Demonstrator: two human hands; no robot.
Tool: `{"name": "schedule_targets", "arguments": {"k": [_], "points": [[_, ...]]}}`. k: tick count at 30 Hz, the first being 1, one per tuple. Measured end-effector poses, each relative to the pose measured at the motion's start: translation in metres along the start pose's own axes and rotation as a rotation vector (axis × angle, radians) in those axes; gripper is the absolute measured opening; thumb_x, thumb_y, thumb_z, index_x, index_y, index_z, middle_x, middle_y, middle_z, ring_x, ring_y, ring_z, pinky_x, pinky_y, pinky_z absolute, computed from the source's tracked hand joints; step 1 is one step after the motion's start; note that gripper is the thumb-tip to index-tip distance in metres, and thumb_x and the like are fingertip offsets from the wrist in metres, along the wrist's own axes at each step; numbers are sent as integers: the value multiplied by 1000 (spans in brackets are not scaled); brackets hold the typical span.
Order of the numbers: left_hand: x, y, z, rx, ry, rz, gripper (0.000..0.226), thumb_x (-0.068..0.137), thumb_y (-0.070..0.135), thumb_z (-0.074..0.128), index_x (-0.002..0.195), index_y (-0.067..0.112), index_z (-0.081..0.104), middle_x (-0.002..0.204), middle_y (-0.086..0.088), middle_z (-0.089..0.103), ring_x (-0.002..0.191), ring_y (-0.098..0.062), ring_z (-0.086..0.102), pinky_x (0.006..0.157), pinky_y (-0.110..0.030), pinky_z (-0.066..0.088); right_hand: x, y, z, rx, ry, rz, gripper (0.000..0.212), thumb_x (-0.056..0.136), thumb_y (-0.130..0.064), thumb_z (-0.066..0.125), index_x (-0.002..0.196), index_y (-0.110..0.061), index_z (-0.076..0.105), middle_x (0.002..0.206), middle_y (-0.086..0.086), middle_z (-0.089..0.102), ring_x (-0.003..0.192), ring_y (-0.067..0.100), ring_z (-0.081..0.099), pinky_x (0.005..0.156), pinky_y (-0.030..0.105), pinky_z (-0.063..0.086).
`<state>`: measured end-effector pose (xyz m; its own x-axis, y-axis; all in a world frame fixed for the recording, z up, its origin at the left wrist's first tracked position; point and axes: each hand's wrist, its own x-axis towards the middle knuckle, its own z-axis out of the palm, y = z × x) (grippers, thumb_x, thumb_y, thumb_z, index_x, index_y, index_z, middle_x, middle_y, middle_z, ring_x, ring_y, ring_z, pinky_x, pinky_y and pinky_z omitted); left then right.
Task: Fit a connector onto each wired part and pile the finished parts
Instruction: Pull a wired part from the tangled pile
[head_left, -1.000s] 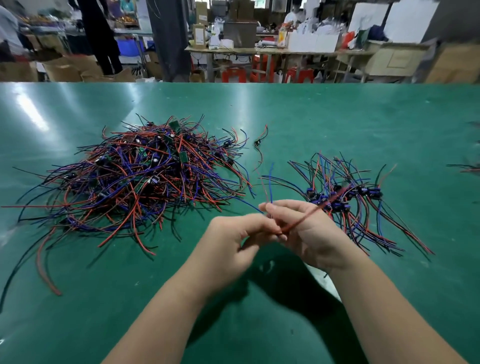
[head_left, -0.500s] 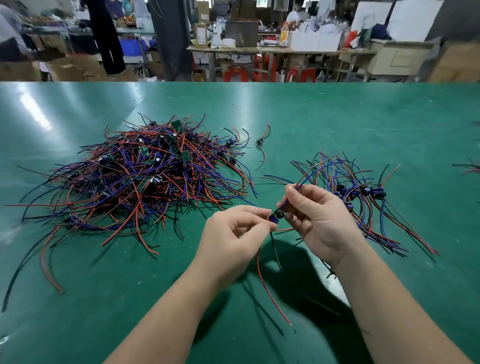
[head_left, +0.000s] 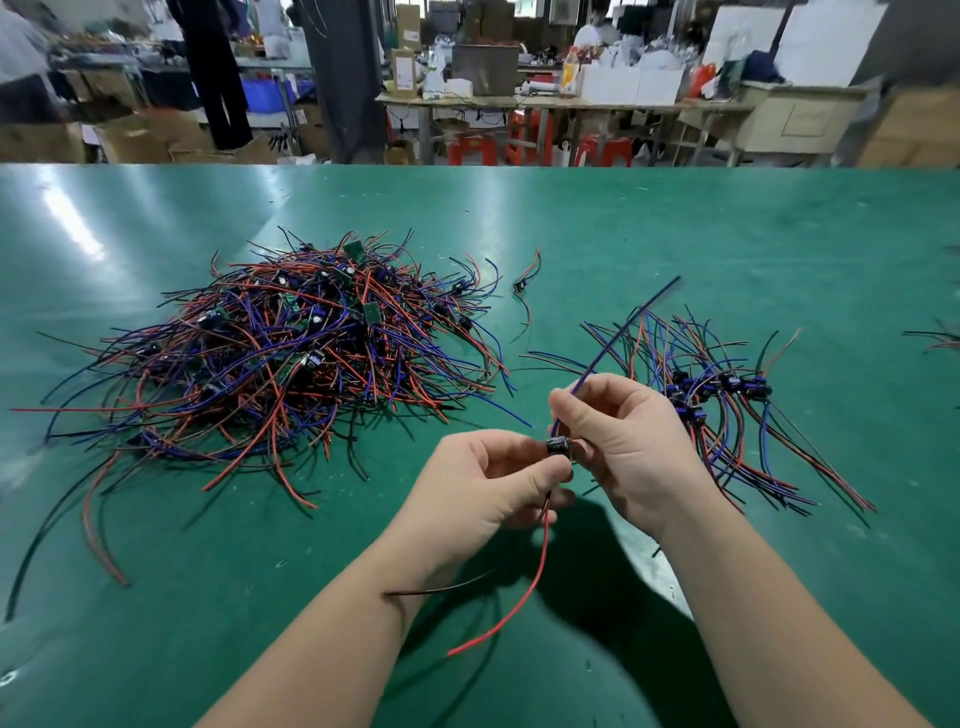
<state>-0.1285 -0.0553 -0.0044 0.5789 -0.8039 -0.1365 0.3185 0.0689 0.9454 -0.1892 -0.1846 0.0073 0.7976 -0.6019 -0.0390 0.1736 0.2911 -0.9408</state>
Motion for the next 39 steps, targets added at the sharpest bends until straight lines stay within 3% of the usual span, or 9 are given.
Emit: {"name": "schedule_targets", "arguments": {"k": [4, 7, 10, 13, 17, 24, 30, 34, 39], "points": [[2, -1, 1, -76, -3, -55, 17, 62, 22, 72, 72, 8, 72, 75, -9, 73, 62, -16, 70, 53, -20, 54, 0, 3, -1, -93, 14, -56, 20, 54, -21, 78, 63, -14, 61, 55, -3, 58, 48, 8, 51, 45, 18, 42], [4, -3, 1, -89, 15, -67, 21, 65, 23, 71, 76, 5, 72, 69, -8, 70, 60, -13, 69, 52, -18, 53, 1, 6, -3, -135, -8, -79, 18, 57, -18, 76, 69, -12, 63, 57, -3, 61, 51, 9, 53, 47, 18, 43], [4, -5, 0, -84, 62, -56, 19, 62, 23, 74, 73, 7, 73, 67, -6, 70, 58, -11, 67, 52, -17, 52, 1, 6, -4, -167, -107, -24, 20, 59, -17, 73, 78, -12, 69, 61, -2, 65, 56, 9, 56, 54, 18, 47], [5, -5, -1, -57, 99, -37, 18, 61, 24, 72, 69, 8, 71, 64, -3, 69, 55, -9, 66, 48, -16, 50, 0, 3, -6, -179, -188, 34, 14, 58, -15, 73, 73, -12, 73, 68, 3, 68, 62, 10, 60, 59, 19, 49], [3, -3, 0, 61, 81, -1, 27, 61, 25, 73, 77, 5, 64, 61, -3, 68, 52, -11, 66, 48, -18, 50, 3, -2, -11, -165, -64, 51, 3, 65, -10, 72, 67, -10, 70, 61, 6, 67, 53, 12, 60, 49, 17, 47], [-3, -6, 3, 262, -65, -46, 13, 78, 9, 75, 79, 5, 62, 61, -3, 66, 55, -15, 67, 54, -24, 54, 14, -30, -48, 63, 348, -50, 14, 83, 0, 66, 71, -6, 61, 54, 3, 66, 46, 10, 62, 45, 16, 49], [-3, -9, -1, 371, -78, -45, 10, 86, 11, 69, 95, 14, 66, 62, 1, 60, 59, -15, 67, 56, -25, 54, 14, -29, -48, 92, 369, -53, 12, 80, 0, 69, 72, -8, 65, 60, 3, 69, 52, 11, 64, 46, 16, 49], [-4, -9, -5, 464, -133, -44, 8, 90, 15, 65, 87, 22, 69, 64, 1, 65, 61, -12, 65, 58, -25, 53, 13, -29, -49, 97, 391, -41, 14, 83, -6, 70, 72, -7, 61, 55, 5, 66, 48, 12, 64, 40, 15, 45], [-6, -3, -8, 340, -215, -39, 8, 92, 10, 61, 93, 16, 67, 89, -12, 74, 85, -14, 70, 79, -31, 56, 14, -30, -48, 172, 337, -30, 14, 90, -14, 62, 79, -6, 62, 58, 5, 67, 50, 11, 65, 42, 15, 46]]}}
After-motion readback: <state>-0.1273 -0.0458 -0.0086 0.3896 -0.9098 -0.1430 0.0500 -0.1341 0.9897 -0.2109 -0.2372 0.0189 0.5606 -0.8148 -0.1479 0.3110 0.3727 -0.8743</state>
